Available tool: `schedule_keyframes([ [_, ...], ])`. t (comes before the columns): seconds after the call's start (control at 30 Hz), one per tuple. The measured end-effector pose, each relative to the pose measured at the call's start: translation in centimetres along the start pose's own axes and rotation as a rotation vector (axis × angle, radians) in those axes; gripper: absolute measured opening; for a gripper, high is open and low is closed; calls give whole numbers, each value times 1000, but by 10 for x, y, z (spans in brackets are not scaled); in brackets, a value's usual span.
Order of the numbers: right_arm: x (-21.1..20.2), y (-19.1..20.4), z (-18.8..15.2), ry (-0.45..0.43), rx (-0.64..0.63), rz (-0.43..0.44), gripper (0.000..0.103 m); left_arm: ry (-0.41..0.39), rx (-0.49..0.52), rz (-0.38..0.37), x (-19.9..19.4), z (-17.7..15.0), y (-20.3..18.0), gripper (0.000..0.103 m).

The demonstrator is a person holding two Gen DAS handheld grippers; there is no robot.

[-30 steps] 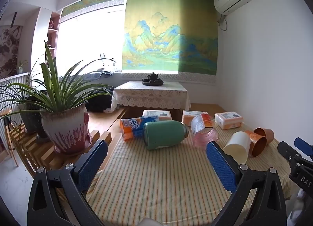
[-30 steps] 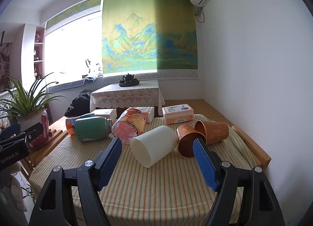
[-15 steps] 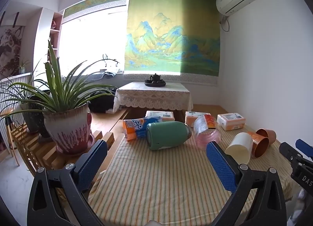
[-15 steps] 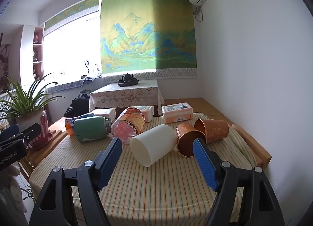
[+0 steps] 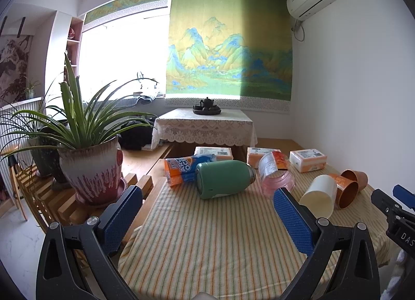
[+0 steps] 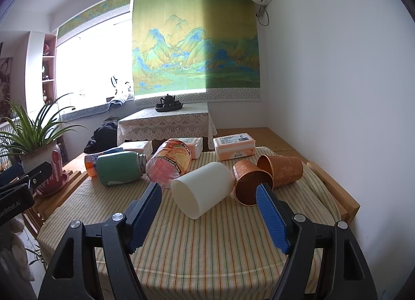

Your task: Flip cup upside down

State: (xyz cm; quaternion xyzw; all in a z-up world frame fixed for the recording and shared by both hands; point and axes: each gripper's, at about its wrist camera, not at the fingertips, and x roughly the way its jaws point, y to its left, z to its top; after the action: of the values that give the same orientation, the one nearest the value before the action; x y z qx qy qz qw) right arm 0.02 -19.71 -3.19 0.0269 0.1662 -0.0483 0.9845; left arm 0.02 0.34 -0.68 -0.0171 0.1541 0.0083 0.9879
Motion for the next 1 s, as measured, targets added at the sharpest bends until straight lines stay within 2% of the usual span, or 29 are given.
schedule_keyframes([
  [1.0, 2, -5, -3, 4, 8, -14, 72, -1, 5, -5, 1, -1, -3, 102],
])
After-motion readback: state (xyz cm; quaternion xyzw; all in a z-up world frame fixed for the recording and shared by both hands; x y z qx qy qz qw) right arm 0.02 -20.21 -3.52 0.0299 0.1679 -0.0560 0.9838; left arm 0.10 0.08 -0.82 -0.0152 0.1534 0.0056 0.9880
